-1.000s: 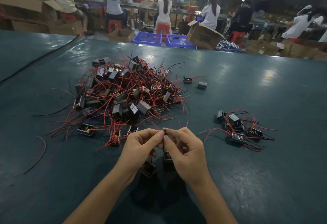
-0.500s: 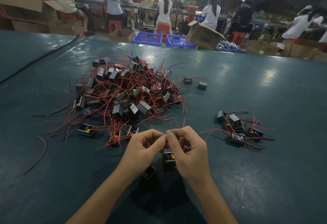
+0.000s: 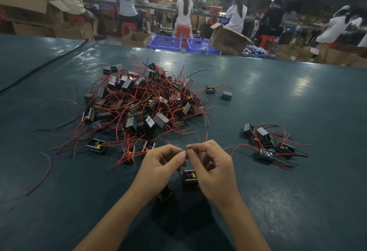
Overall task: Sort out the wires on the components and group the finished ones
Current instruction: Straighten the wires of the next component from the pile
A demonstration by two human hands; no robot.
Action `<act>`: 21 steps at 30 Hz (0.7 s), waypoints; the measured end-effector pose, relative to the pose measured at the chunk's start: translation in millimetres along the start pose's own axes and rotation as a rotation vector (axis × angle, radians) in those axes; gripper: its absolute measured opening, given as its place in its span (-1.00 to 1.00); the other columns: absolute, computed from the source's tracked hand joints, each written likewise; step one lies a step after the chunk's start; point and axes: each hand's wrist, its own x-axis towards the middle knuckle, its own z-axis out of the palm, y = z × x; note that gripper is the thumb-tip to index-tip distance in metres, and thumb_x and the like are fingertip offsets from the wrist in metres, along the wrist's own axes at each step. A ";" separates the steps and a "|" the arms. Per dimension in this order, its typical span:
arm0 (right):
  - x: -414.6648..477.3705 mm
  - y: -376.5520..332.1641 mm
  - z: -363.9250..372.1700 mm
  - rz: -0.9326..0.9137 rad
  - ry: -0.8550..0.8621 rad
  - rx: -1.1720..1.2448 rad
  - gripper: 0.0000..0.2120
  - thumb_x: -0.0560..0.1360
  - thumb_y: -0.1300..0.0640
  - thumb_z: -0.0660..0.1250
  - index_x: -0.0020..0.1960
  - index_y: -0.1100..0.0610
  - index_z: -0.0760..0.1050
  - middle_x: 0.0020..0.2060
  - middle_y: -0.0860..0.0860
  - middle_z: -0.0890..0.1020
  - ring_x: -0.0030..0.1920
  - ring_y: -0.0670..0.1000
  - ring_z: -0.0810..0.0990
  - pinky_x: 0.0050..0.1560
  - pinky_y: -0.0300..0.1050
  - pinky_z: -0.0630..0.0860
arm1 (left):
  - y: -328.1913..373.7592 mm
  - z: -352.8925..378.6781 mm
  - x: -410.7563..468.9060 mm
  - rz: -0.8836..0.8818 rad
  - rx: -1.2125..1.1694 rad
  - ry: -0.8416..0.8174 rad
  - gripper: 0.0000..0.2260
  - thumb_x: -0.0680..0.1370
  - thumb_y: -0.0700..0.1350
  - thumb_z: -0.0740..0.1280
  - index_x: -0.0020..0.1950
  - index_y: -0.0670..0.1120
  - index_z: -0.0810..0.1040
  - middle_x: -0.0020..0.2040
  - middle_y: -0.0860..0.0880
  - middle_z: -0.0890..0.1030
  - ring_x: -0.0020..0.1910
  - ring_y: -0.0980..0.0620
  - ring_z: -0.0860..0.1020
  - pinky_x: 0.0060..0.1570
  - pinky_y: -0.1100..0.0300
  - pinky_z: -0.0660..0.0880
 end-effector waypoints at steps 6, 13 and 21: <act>-1.9 6.1 -3.7 -0.147 -0.031 -0.125 -0.93 0.53 0.21 0.39 -0.01 0.12 0.63 -0.14 -0.10 0.54 -0.37 -0.06 0.49 -0.39 -0.22 0.42 | 0.3 -0.1 -0.5 -0.027 0.004 0.031 -0.83 0.56 -0.26 0.34 -0.18 -0.07 0.65 -0.39 0.09 0.61 -0.39 0.25 0.53 -0.33 0.43 0.41; -0.5 -4.1 -2.4 -0.086 0.024 0.002 -0.94 0.51 0.09 0.39 -0.13 0.03 0.62 -0.22 -0.13 0.56 -0.41 -0.09 0.48 -0.44 -0.28 0.38 | -2.6 2.6 -2.6 0.086 0.118 0.090 -0.87 0.55 -0.24 0.38 -0.14 -0.05 0.66 -0.29 0.00 0.65 -0.33 0.09 0.58 -0.32 0.20 0.51; -1.2 -3.3 0.7 0.339 -0.101 0.206 -0.80 0.56 0.12 0.36 -0.24 0.04 0.57 -0.43 -0.08 0.52 -0.41 -0.09 0.42 -0.40 -0.20 0.37 | -8.8 0.0 -4.0 0.343 0.346 0.131 -0.95 0.53 -0.05 0.36 -0.09 0.06 0.62 -0.21 0.15 0.59 -0.27 0.11 0.55 -0.29 0.38 0.43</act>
